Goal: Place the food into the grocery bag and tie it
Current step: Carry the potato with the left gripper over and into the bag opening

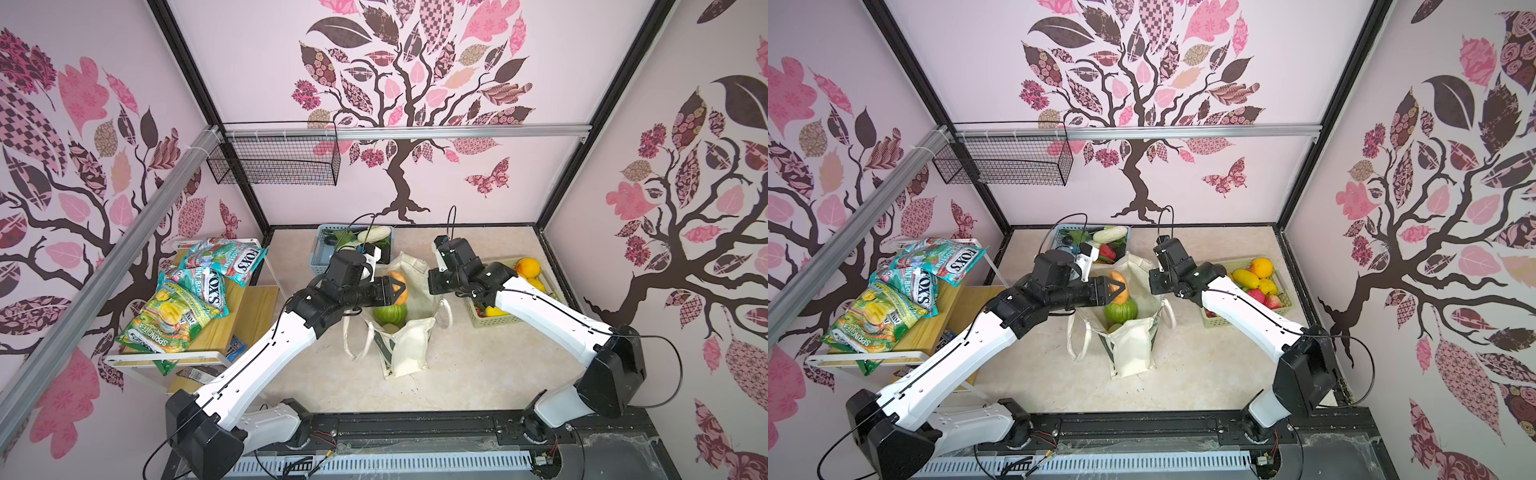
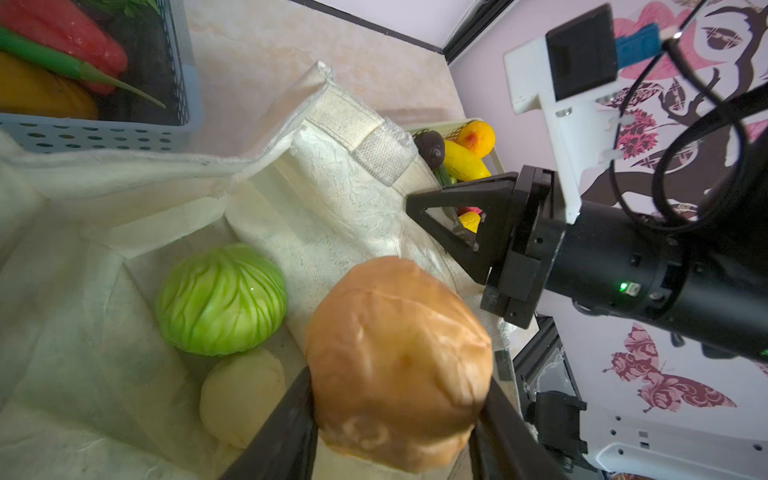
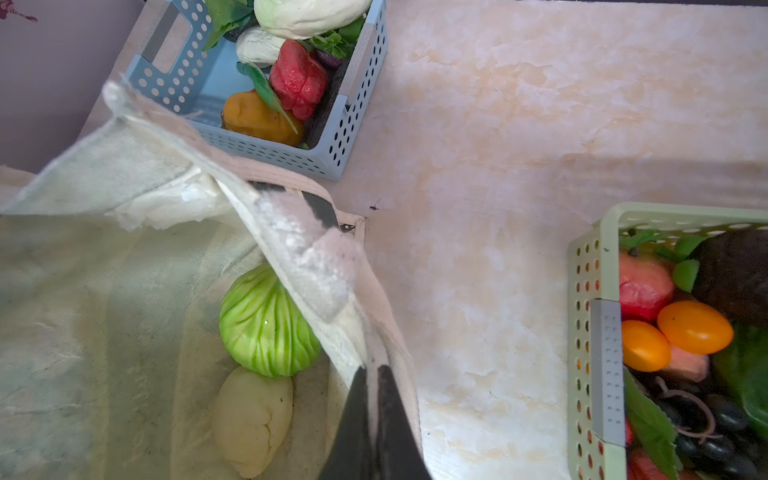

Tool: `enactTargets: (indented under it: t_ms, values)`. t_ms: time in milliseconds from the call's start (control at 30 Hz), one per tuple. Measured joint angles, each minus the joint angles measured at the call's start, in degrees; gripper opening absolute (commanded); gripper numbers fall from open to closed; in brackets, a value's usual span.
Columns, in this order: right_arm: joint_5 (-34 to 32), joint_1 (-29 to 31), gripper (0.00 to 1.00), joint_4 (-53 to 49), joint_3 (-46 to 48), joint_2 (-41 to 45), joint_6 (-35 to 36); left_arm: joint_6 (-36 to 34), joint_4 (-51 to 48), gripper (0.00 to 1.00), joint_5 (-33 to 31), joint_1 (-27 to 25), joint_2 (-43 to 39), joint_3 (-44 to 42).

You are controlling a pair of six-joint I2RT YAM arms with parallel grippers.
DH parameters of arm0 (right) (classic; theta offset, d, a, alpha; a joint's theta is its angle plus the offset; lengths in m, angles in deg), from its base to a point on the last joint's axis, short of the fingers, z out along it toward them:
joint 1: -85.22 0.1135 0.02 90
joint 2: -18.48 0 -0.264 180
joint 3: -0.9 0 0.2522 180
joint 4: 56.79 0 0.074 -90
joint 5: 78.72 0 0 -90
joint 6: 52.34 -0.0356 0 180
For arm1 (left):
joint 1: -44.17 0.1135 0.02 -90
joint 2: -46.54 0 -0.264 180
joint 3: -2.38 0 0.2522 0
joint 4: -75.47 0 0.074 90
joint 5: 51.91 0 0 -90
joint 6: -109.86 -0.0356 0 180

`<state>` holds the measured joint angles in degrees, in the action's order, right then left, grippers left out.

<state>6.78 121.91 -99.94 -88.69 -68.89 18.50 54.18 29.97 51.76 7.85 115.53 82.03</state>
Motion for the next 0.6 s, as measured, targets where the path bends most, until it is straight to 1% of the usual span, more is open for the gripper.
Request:
enactTargets:
  t_ms: [200, 600]
  values:
    - [0.68, 0.0, 0.0, 0.17, 0.0, -0.28, -0.39, -1.44, -0.96, 0.44, -1.42, -2.73, 0.2, -1.44]
    - [1.33, 0.0, 0.0, 0.5, 0.0, -0.37, -0.59, -2.69, -1.9, 0.44, -3.17, -3.96, 1.18, -5.55]
